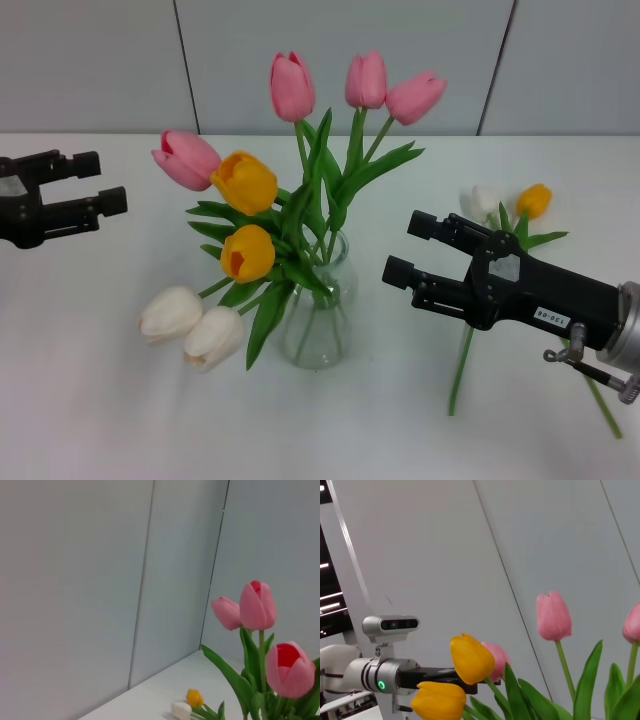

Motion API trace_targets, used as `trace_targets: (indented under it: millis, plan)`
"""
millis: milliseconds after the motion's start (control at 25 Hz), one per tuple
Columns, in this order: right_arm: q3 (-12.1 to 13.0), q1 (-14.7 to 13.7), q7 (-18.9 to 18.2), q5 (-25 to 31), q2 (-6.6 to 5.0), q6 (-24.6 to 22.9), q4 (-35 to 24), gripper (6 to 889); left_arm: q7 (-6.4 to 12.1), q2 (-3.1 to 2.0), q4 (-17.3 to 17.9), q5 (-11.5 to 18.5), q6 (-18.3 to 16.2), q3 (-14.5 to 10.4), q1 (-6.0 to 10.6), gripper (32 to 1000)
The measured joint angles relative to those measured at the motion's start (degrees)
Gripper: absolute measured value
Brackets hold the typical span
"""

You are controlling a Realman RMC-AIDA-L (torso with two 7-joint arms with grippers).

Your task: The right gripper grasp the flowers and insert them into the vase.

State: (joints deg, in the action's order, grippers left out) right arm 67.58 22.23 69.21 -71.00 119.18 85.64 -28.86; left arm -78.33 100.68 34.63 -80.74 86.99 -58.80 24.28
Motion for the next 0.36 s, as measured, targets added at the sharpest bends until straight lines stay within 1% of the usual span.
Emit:
trace_targets:
  millis: [120,360]
  plan:
    - [0.0,0.0,-0.4,0.0,0.0,0.0,0.1,840,0.15,0.17,0.0,0.1,0.0,0.7,-0.2,771]
    - [0.0,0.0,-0.7,0.1,0.0,0.6,0.2,840,0.18,0.29,0.1,0.1,0.0,0.7,-0.31,771]
